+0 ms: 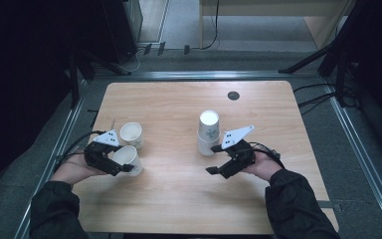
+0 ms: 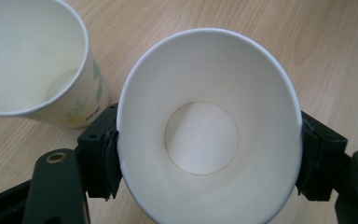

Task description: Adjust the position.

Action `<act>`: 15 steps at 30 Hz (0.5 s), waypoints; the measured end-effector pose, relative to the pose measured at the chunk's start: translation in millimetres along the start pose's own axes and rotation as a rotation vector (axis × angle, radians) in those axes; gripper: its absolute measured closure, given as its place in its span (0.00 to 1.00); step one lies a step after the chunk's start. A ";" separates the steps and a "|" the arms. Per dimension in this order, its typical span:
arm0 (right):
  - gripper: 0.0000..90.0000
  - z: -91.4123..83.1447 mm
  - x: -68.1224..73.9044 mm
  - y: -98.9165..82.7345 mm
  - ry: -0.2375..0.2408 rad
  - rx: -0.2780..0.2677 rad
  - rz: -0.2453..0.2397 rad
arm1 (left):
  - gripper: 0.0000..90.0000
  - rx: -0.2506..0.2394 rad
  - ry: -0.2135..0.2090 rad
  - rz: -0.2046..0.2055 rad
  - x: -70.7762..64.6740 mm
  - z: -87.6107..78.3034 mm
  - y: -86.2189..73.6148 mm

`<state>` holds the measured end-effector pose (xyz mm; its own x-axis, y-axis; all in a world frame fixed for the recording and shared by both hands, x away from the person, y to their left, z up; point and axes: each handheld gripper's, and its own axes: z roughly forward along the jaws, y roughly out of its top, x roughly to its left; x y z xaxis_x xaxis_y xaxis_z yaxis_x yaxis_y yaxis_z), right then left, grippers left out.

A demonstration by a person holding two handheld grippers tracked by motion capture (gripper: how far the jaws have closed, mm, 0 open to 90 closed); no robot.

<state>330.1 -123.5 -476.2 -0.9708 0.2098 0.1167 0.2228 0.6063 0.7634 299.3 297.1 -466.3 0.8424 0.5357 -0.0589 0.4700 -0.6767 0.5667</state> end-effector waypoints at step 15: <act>0.25 -2.0 -0.8 -0.5 -0.006 -0.008 0.003 | 0.26 0.055 0.055 -0.039 8.1 14.2 -7.9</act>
<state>330.6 -125.5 -475.4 -0.9696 0.2158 0.1152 0.2247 0.5992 0.7684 306.2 299.6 -482.9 0.8084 0.5877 -0.0343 0.5170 -0.6809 0.5188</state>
